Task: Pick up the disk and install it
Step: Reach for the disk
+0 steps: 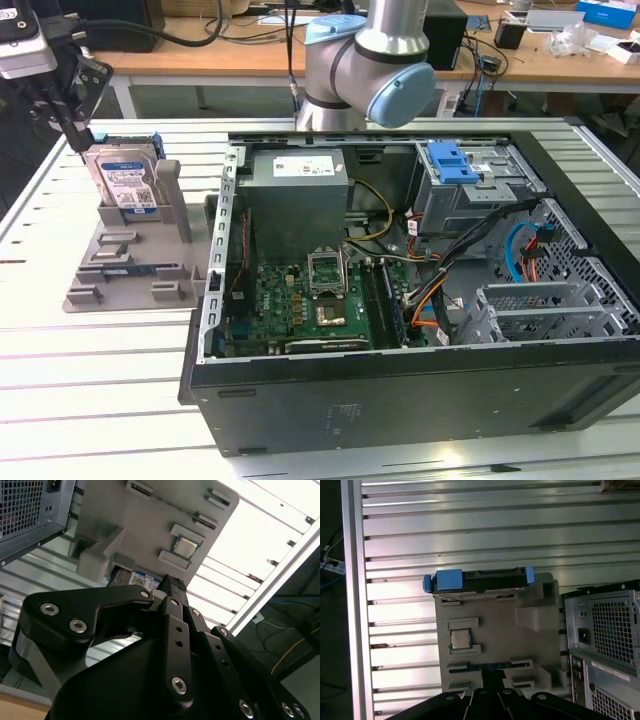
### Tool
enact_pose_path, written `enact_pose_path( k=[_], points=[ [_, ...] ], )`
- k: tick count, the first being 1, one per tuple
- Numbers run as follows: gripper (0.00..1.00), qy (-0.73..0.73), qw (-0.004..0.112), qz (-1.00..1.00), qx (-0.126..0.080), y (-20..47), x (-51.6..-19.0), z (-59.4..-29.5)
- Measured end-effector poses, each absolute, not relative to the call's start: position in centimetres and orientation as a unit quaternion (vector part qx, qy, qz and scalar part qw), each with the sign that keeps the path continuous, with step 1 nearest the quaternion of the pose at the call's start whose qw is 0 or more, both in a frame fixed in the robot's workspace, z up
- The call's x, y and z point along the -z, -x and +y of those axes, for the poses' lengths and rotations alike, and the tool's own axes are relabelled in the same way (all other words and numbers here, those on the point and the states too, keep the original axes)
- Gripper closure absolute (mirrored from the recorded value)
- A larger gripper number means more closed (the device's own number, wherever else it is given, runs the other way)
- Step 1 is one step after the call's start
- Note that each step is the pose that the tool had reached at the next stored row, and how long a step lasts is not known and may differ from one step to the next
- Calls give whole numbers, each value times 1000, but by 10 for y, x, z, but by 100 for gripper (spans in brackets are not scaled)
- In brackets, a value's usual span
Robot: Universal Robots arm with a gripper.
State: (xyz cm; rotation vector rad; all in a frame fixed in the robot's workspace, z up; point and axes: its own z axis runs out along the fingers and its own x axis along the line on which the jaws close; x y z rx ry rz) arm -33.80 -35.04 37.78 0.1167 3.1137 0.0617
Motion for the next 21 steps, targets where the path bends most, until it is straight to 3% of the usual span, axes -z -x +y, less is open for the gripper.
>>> enact_pose_path(
  k=[21],
  points=[
    [89, -37, 13, 999, -12, 359, -349, -307]
  ],
)
